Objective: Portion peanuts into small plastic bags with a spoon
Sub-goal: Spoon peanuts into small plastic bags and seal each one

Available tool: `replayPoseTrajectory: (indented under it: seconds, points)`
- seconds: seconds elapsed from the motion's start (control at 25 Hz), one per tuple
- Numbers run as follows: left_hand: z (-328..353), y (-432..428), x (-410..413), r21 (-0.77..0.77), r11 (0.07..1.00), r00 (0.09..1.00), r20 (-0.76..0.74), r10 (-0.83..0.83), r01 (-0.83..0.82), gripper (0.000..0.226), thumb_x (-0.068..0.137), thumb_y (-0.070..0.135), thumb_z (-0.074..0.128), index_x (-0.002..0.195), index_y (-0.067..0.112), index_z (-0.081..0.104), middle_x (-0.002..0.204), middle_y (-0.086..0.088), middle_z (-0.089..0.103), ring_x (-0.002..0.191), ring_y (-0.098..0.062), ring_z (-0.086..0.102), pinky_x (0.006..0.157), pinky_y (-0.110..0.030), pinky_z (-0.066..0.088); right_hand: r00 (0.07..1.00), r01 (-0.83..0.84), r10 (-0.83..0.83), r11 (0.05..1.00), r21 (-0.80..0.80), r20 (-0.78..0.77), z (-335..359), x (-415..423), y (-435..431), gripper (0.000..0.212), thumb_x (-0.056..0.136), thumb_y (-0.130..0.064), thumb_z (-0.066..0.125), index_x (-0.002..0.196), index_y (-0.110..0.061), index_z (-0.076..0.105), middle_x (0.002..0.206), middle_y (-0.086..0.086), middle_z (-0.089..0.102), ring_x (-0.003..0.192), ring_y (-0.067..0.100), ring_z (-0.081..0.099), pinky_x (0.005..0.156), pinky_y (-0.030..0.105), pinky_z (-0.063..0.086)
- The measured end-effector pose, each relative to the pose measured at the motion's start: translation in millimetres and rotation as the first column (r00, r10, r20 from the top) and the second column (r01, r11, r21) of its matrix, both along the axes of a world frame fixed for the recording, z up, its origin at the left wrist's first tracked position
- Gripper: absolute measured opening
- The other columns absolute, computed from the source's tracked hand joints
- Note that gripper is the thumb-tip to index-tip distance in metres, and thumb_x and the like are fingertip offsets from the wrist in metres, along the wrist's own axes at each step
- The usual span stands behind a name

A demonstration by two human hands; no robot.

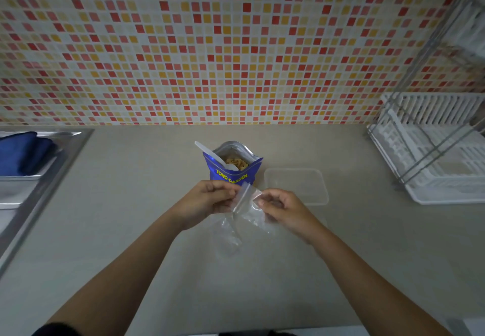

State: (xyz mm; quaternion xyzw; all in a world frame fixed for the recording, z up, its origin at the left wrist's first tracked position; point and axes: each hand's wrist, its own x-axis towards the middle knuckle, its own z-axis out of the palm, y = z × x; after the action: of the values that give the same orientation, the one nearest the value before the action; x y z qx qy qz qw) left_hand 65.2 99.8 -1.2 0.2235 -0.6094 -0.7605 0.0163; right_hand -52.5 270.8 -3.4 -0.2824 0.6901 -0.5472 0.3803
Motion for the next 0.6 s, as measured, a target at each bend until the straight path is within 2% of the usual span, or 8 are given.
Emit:
replayPoseTrajectory:
  seconds: [0.2, 0.28, 0.4, 0.48, 0.6]
  points:
    - [16.8, -6.1, -7.2, -0.035, 0.999, 0.999, -0.020, -0.031, 0.030, 0.021, 0.085, -0.003, 0.056, 0.101, 0.006, 0.068, 0.082, -0.002, 0.072, 0.075, -0.013, 0.068, 0.070, -0.021, 0.056, 0.999, -0.007, 0.007, 1.000, 0.007, -0.047, 9.1, -6.9, -4.0, 0.014, 0.087, -0.013, 0.061, 0.081, -0.025, 0.066, 0.077, -0.003, 0.062, 0.061, 0.008, 0.053, 0.064, 0.024, 0.049]
    - [19.8, -5.7, -9.1, -0.068, 0.997, 0.999, -0.007, -0.048, 0.047, 0.023, 0.085, -0.004, 0.056, 0.103, 0.007, 0.066, 0.075, 0.000, 0.072, 0.072, -0.012, 0.067, 0.069, -0.022, 0.056, 0.999, 0.000, 0.000, 1.000, -0.003, -0.043, 11.1, -9.1, -5.5, 0.013, 0.086, -0.013, 0.062, 0.082, -0.025, 0.066, 0.079, -0.005, 0.064, 0.066, 0.007, 0.057, 0.067, 0.026, 0.050]
    - [21.9, -2.3, -11.6, -0.149, 0.986, 0.997, 0.003, -0.077, 0.076, 0.022, 0.085, -0.003, 0.058, 0.100, 0.009, 0.067, 0.064, 0.005, 0.065, 0.065, -0.008, 0.062, 0.067, -0.021, 0.054, 1.000, -0.003, 0.002, 0.999, -0.048, -0.015, 15.8, -11.1, -7.2, 0.013, 0.083, -0.011, 0.065, 0.085, -0.024, 0.065, 0.090, -0.007, 0.067, 0.074, 0.000, 0.063, 0.065, 0.021, 0.053]
    - [24.5, -1.9, -12.8, -0.186, 0.981, 0.999, -0.002, -0.046, 0.045, 0.015, 0.085, 0.001, 0.060, 0.093, 0.008, 0.070, 0.073, -0.003, 0.068, 0.071, -0.013, 0.062, 0.069, -0.022, 0.054, 1.000, 0.016, -0.016, 0.999, -0.047, -0.013, 18.6, -11.1, -7.4, 0.019, 0.079, -0.010, 0.070, 0.091, -0.022, 0.063, 0.091, -0.007, 0.066, 0.073, 0.000, 0.063, 0.062, 0.018, 0.053]
    - [28.9, -6.5, -14.1, -0.284, 0.957, 0.998, 0.012, 0.066, -0.060, 0.011, 0.083, 0.002, 0.062, 0.088, 0.004, 0.071, 0.085, -0.022, 0.069, 0.076, -0.023, 0.064, 0.069, -0.023, 0.056, 0.997, 0.070, -0.071, 0.997, -0.043, -0.032, 19.1, -17.9, -6.9, 0.038, 0.075, -0.008, 0.074, 0.109, -0.017, 0.059, 0.079, -0.001, 0.065, 0.065, 0.001, 0.062, 0.060, 0.016, 0.050]
